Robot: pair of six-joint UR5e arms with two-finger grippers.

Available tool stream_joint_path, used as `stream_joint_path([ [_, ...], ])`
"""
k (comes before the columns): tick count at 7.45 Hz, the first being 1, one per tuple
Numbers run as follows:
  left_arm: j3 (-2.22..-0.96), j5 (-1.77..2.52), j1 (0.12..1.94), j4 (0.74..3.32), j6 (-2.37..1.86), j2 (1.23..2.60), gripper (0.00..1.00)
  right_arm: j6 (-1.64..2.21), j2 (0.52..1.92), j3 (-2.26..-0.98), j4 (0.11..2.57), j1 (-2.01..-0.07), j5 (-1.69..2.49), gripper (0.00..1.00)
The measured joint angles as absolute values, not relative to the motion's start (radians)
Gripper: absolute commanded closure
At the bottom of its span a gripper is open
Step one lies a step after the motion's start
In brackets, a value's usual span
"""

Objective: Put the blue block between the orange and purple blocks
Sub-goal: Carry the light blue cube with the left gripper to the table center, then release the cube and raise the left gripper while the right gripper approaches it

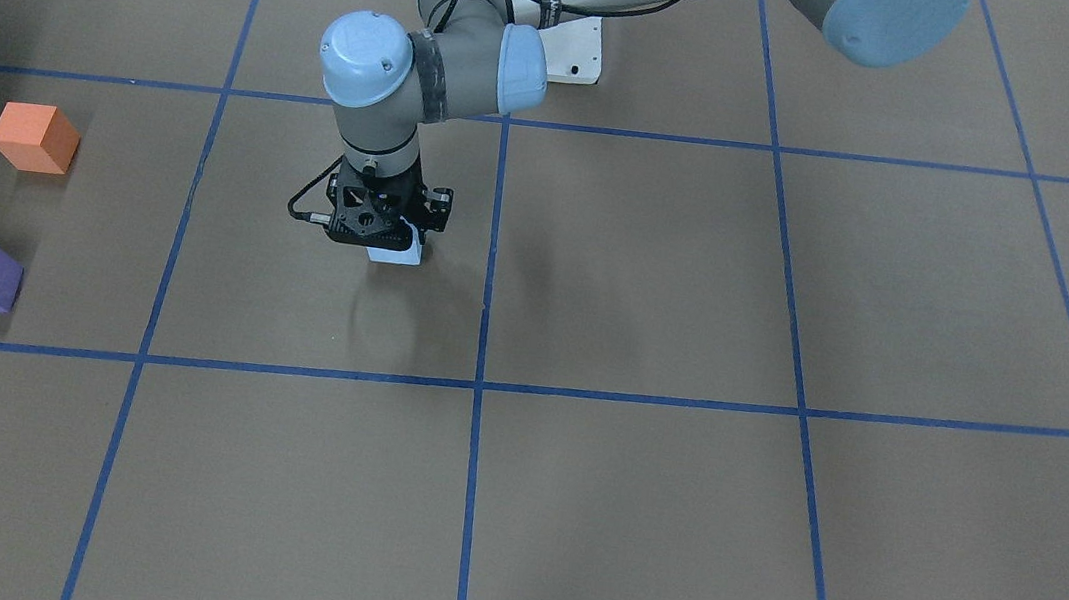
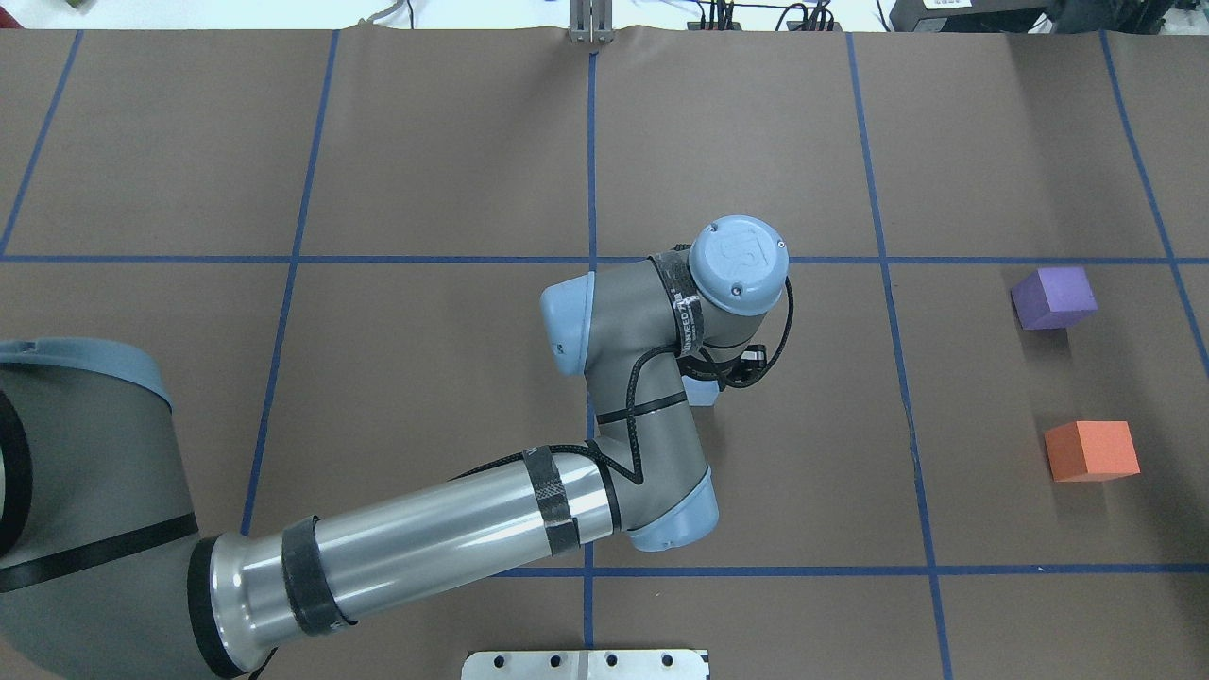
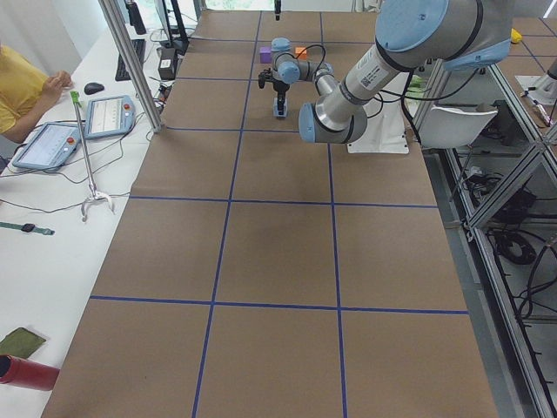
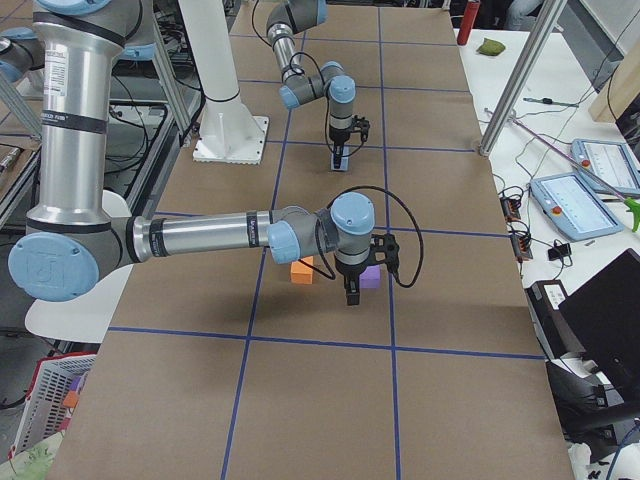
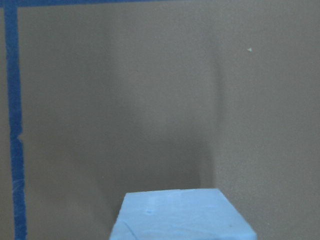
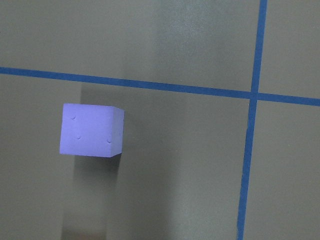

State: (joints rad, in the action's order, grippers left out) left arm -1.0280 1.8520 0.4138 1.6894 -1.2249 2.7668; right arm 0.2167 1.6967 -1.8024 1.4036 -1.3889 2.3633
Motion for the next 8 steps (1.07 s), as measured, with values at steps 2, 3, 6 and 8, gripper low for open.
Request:
stream_joint_path([
  [2,-1.04,1.827,0.413,1.689,-1.241,2.765,0.0,0.218,1.696,-1.805,1.404,-1.388,2.362,0.0],
  [3,-1.058,1.816,0.417,1.687,-1.25,2.763,0.0,0.218,1.687,-1.806,1.404,-1.388,2.362,0.0],
  [6,-1.311,1.815,0.467,1.587,-1.256,2.665,0.0,0.22,1.643,-1.809,1.403,-1.365,2.37,0.0],
  [8,-1.625,1.821,0.504,1.459,-1.248,2.484,0.0,0.325,1.597,-1.836,1.399,-1.282,2.401,0.0],
])
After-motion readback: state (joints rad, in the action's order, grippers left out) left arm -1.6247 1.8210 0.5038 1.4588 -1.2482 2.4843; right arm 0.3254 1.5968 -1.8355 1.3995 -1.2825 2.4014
